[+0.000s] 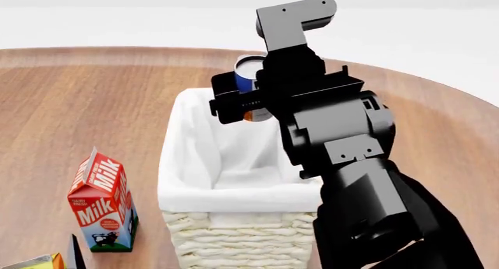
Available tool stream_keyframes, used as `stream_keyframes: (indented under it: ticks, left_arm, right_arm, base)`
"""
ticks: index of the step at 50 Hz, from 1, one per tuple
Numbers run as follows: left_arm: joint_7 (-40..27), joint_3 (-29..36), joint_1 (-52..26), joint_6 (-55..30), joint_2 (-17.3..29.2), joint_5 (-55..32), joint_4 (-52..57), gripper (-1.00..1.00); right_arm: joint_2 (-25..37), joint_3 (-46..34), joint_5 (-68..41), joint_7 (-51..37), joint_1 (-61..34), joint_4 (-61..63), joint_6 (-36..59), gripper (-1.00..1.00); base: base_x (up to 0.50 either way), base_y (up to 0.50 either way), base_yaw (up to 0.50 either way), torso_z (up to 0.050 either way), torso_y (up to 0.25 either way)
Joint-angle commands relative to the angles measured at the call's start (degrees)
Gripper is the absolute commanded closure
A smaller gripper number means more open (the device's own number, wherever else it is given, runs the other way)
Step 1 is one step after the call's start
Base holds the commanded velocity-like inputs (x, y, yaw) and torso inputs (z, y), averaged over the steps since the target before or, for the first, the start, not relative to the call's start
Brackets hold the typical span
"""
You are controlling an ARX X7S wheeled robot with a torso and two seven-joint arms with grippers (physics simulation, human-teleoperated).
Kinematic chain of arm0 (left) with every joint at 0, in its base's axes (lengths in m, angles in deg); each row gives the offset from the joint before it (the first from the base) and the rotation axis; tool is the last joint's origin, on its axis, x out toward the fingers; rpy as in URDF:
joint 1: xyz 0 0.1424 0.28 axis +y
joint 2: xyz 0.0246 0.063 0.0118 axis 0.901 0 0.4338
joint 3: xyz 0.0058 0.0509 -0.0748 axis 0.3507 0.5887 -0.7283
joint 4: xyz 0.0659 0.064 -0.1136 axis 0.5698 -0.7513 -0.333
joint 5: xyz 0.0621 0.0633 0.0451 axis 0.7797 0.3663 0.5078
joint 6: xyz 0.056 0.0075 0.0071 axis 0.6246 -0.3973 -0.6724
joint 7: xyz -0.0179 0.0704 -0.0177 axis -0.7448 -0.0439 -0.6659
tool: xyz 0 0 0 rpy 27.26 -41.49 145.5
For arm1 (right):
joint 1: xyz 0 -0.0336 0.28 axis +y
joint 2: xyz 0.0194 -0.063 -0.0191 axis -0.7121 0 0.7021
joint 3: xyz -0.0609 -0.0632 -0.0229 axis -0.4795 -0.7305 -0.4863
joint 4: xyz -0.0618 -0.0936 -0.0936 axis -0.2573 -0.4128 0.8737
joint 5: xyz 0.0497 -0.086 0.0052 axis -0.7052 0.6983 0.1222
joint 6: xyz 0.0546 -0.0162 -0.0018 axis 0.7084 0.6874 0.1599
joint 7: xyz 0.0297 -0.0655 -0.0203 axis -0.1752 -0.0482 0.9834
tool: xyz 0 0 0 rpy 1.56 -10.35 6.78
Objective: Pick up the alphabet soup, and put it in the basket.
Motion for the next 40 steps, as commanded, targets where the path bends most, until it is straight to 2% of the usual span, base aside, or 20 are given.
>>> stream_keyframes:
  ticks: [1,40]
  left_arm:
    - [-0.69,-0.2,-0.23,-0.34,-0.1,0.32,-0.2,-1.0]
    - [-0.89,0.32,0.2,0.22,0.42,0.6,0.38,-1.0]
  right_arm:
    - [-0.96,-0.7,1.09,0.79,-0.73,-0.51,-0.79,1.0]
    - [-1.22,-5.64,-3.48,0.69,-1.07,-1.99,-2.4,1.0]
  base:
    - [0.0,0.0,0.0,0.0,-0.094]
    - [0.0,0.0,0.0,0.0,-0.061]
